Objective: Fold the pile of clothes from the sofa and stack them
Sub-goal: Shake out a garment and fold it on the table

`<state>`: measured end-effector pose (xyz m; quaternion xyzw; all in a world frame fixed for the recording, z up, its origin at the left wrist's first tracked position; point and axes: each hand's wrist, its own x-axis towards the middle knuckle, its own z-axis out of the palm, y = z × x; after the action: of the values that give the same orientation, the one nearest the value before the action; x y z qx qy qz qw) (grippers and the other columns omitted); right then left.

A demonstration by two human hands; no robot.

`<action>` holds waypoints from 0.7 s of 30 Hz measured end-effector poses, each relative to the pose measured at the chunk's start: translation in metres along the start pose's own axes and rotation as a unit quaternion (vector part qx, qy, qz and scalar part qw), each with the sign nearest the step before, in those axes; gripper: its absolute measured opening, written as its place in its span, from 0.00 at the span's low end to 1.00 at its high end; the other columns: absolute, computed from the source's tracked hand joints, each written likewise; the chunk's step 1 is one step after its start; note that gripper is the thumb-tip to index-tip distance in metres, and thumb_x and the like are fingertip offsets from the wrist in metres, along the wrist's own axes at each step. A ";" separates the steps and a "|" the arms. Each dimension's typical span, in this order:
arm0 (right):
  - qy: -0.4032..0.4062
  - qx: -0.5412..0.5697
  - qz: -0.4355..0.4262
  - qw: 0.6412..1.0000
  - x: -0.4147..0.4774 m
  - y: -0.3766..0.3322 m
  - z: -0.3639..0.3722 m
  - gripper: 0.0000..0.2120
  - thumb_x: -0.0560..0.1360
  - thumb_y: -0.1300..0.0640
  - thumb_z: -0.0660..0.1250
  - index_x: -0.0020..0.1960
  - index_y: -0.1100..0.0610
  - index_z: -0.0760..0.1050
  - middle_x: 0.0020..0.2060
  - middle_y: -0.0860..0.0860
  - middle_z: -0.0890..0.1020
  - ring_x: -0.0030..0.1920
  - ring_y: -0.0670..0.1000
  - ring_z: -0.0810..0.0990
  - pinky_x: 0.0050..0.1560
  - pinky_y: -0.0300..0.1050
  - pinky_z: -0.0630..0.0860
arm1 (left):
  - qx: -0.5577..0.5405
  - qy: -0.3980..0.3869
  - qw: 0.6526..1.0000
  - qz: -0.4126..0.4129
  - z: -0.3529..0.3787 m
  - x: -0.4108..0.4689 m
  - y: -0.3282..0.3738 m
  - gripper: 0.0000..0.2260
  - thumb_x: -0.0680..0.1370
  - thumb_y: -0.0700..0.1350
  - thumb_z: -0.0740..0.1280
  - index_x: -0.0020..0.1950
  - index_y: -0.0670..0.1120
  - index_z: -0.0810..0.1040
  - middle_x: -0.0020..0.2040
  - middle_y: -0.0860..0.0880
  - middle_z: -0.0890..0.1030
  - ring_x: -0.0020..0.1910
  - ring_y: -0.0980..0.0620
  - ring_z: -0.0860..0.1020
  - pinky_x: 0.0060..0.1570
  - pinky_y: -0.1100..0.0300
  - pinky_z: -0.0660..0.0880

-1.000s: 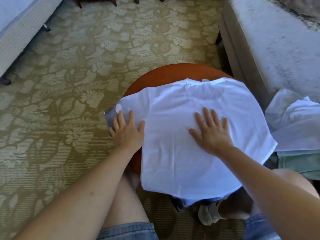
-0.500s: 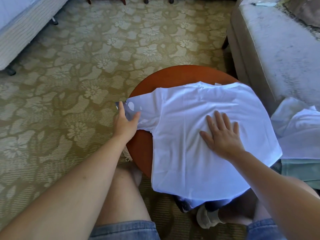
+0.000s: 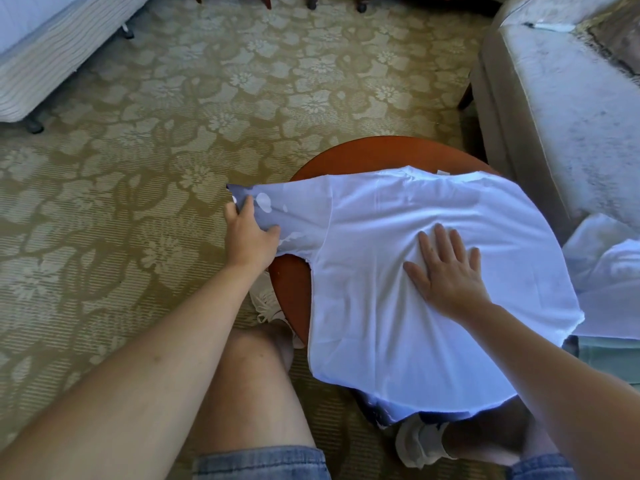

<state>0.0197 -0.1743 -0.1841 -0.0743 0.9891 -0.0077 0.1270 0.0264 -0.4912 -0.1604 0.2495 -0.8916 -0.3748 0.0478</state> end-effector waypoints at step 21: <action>0.040 0.086 0.005 0.996 -0.008 -0.013 -0.018 0.35 0.78 0.33 0.49 0.79 0.47 0.44 0.78 0.51 0.39 0.78 0.54 0.37 0.74 0.62 0.38 | -0.006 -0.091 0.990 0.111 0.021 -0.029 0.083 0.39 0.78 0.59 0.64 0.80 0.47 0.46 0.76 0.44 0.60 0.72 0.45 0.65 0.68 0.52 0.65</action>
<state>0.0244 -0.1863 -0.1644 -0.0583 0.9894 -0.0949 0.0931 0.0123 -0.4146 -0.1148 0.1134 -0.9120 -0.3940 0.0098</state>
